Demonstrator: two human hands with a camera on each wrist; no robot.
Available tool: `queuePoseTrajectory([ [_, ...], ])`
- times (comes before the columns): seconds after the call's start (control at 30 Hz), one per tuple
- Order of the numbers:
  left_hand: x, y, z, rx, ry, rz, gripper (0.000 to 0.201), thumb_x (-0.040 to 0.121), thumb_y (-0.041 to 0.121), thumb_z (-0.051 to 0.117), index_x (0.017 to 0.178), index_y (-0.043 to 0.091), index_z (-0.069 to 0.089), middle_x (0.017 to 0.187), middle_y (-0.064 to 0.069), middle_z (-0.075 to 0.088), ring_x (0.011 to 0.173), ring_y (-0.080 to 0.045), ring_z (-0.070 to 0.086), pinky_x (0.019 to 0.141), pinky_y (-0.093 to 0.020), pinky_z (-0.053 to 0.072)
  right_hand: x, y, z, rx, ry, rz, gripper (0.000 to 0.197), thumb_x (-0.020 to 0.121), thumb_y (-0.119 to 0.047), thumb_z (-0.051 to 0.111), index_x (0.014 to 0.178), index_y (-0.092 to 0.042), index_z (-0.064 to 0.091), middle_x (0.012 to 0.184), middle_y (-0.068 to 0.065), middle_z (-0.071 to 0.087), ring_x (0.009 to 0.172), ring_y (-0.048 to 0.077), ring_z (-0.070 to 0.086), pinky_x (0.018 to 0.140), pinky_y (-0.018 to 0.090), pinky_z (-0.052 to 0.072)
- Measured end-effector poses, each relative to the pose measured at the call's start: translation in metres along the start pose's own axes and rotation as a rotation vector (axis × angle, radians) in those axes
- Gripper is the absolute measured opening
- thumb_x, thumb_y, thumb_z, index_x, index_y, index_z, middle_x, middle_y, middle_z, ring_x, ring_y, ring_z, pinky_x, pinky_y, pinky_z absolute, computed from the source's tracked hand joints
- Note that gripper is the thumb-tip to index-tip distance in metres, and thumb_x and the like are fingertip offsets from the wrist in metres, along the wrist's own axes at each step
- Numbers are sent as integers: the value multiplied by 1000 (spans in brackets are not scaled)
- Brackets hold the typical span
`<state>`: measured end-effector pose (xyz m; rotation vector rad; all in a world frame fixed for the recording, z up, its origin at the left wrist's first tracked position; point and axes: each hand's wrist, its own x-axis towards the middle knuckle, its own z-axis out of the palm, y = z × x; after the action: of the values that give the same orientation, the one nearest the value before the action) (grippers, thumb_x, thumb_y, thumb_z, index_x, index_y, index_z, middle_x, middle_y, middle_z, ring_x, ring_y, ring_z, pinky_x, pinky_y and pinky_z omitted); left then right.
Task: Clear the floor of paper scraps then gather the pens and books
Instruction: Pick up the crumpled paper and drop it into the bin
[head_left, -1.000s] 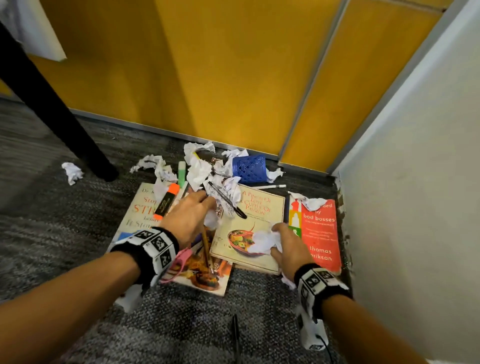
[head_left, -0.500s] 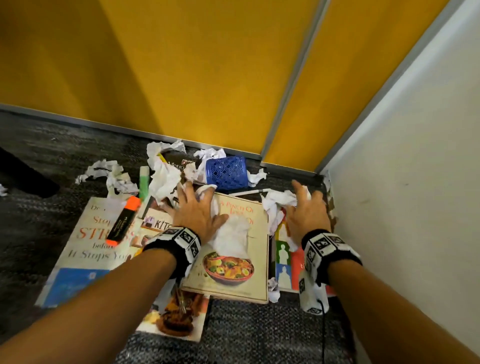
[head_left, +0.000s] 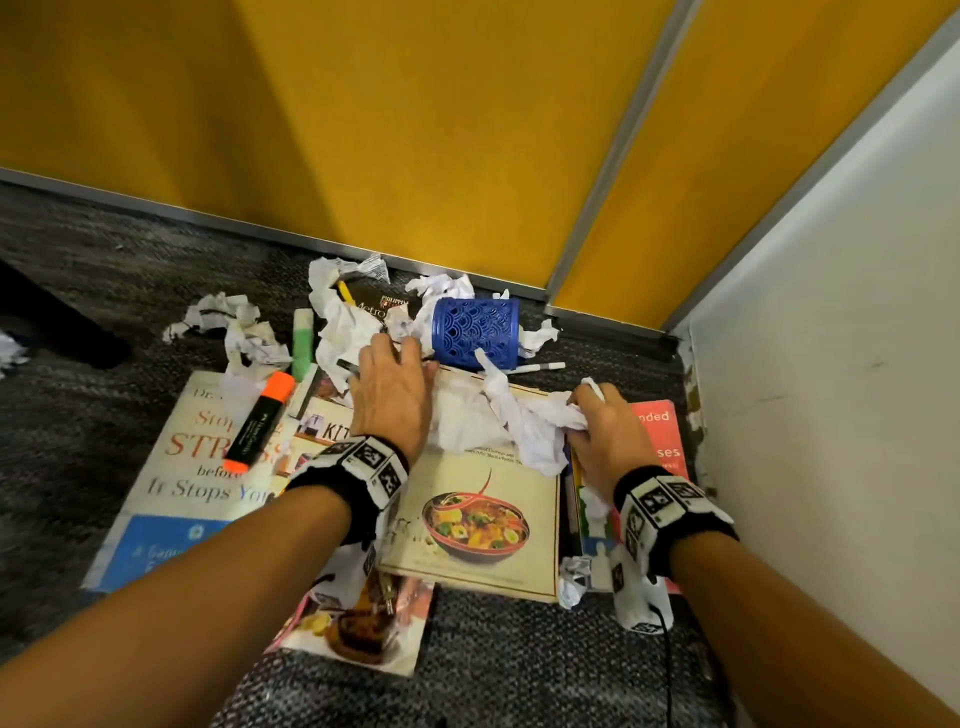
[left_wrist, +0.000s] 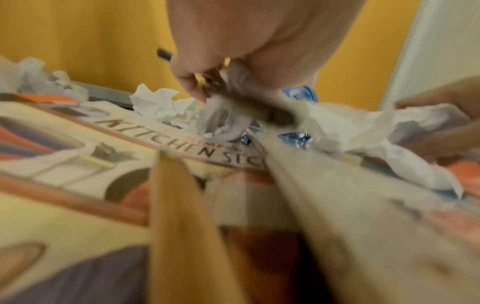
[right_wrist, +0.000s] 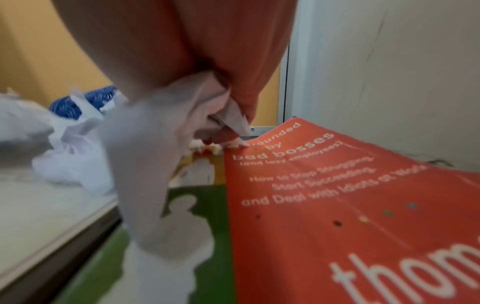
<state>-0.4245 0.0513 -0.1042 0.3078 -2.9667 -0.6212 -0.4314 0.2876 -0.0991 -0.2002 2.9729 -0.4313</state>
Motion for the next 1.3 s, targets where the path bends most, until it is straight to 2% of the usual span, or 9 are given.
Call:
queuePoseTrajectory([
  [0.17,-7,3,-17,149,33,30,38,103,40,31,110,13,56,114,-11,62,112,-30,49,104,-62,30,-33,-1,-21,184,121,-2,37,87,-14,63,121,-24,52,113,4,62,101,25,60,83,43,53],
  [0.4,-55,21,-25,291,-194,422,61,94,60,35,119,10,60,122,-9,53,116,-24,42,110,-44,34,-119,-5,-15,-115,2,-72,59,86,-21,62,139,-36,41,147,-1,41,107,25,64,78,38,57],
  [0.53,-93,25,-16,369,-430,580,88,78,77,45,128,6,45,133,-10,34,121,-26,37,104,-48,38,-162,-19,18,-302,-197,-120,69,86,-44,52,147,-30,23,155,10,26,134,33,41,100,44,47],
  [0.63,-114,11,-7,419,-458,645,96,65,88,44,120,10,47,129,-10,42,112,-28,44,90,-48,44,-182,-28,31,-296,-231,-26,71,73,-59,50,135,-25,45,137,12,50,117,34,55,79,46,57],
  [0.73,-121,0,-5,442,-428,714,78,69,72,62,117,12,48,127,-9,47,108,-28,46,81,-45,45,-195,-29,44,-235,-207,4,70,71,-64,52,129,-24,49,126,9,53,107,30,59,70,41,59],
  [0.9,-119,3,-10,270,-613,835,52,91,25,61,136,10,38,144,-13,35,132,-30,35,108,-42,35,-185,-13,46,-103,-273,-43,51,91,-20,51,137,-25,30,135,4,38,123,28,47,95,37,47],
  [1.07,-108,11,-36,-254,-562,530,27,90,8,57,111,18,44,119,1,46,98,-19,57,89,-31,52,-173,-7,19,119,-157,-110,25,85,-25,55,107,-29,43,99,4,61,80,26,58,66,37,46],
  [1.2,-67,13,-51,-315,-235,251,41,87,1,60,122,18,46,135,-4,36,115,-21,52,102,-27,46,-139,-15,-9,180,17,-134,39,85,-28,57,123,-26,50,104,-2,68,80,17,62,67,35,53],
  [1.3,-38,3,-55,-134,-245,138,68,77,-5,63,136,15,36,146,-18,25,127,-35,45,106,-45,44,-103,-29,-20,128,35,-91,50,87,-23,62,132,-28,42,105,-3,67,81,14,62,74,39,57],
])
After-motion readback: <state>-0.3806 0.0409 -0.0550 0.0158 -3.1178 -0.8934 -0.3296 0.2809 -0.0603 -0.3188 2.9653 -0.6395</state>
